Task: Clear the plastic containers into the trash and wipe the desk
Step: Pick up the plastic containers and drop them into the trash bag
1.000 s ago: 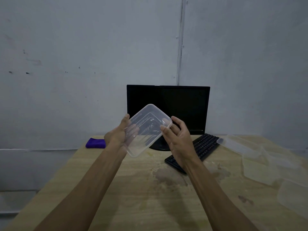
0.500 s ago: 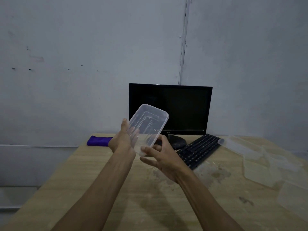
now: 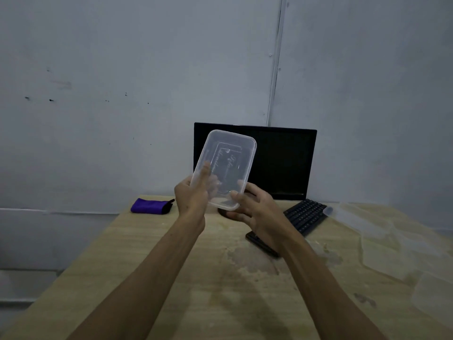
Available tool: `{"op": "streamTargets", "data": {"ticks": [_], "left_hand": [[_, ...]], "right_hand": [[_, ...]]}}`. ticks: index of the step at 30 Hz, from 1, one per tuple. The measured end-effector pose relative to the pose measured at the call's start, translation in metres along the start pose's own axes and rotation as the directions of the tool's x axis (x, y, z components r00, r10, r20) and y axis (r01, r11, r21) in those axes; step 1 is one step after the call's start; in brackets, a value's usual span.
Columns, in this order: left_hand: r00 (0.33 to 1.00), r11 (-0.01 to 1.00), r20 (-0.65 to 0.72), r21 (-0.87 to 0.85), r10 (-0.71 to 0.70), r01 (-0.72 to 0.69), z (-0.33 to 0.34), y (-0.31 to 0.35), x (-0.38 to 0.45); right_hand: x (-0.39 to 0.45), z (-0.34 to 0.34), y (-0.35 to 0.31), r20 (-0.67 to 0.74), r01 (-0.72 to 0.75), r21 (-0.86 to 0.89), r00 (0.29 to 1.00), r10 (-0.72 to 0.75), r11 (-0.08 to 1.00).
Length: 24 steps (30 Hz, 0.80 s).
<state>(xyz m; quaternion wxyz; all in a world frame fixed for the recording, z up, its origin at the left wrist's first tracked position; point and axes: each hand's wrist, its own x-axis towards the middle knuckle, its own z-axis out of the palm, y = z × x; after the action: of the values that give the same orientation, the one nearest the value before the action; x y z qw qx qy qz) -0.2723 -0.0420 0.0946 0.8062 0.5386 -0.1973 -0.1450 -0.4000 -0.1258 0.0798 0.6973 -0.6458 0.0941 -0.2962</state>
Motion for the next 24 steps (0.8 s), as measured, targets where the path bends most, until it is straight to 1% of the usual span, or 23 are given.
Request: {"op": "streamTargets", "data": {"ticks": [3, 7, 8, 10, 12, 14, 18, 21, 24], "left_hand": [[0.982, 0.998, 0.177, -0.014, -0.064, 0.067, -0.007, 0.001, -0.002], [0.969, 0.995, 0.229, 0.069, -0.091, 0.077, -0.016, 0.001, 0.0], [0.955, 0.989, 0.269, 0.108, -0.125, 0.099, -0.02, 0.002, 0.002], [0.897, 0.969, 0.384, 0.194, -0.219, 0.154, -0.033, 0.007, 0.006], [0.842, 0.954, 0.47, 0.256, -0.263, 0.155, -0.046, 0.011, 0.008], [0.844, 0.953, 0.47, 0.268, -0.26, 0.145, -0.055, 0.01, 0.01], [0.874, 0.943, 0.397, 0.285, -0.279, 0.172, -0.076, 0.009, 0.014], [0.882, 0.94, 0.361, 0.261, -0.304, 0.218, -0.105, 0.02, 0.023], [0.917, 0.958, 0.291, 0.165, -0.275, 0.235, -0.143, 0.038, 0.036]], "right_hand": [[0.001, -0.004, 0.001, 0.002, 0.086, -0.121, 0.996, -0.087, 0.989], [0.0, -0.006, 0.012, -0.025, 0.098, -0.142, 0.994, -0.103, 0.985], [0.0, -0.007, 0.015, -0.031, 0.094, -0.16, 0.995, -0.1, 0.983], [-0.002, -0.01, 0.02, -0.015, 0.071, -0.195, 0.997, -0.075, 0.978], [-0.004, -0.009, 0.02, 0.004, 0.036, -0.259, 0.999, -0.036, 0.965], [-0.003, -0.003, 0.021, -0.001, 0.011, -0.313, 1.0, -0.012, 0.95], [0.008, 0.023, 0.033, -0.03, -0.051, -0.316, 0.999, 0.043, 0.947], [0.013, 0.046, 0.045, 0.028, -0.097, -0.29, 0.994, 0.11, 0.952], [0.017, 0.076, 0.056, 0.1, -0.15, -0.254, 0.979, 0.18, 0.956]]}}
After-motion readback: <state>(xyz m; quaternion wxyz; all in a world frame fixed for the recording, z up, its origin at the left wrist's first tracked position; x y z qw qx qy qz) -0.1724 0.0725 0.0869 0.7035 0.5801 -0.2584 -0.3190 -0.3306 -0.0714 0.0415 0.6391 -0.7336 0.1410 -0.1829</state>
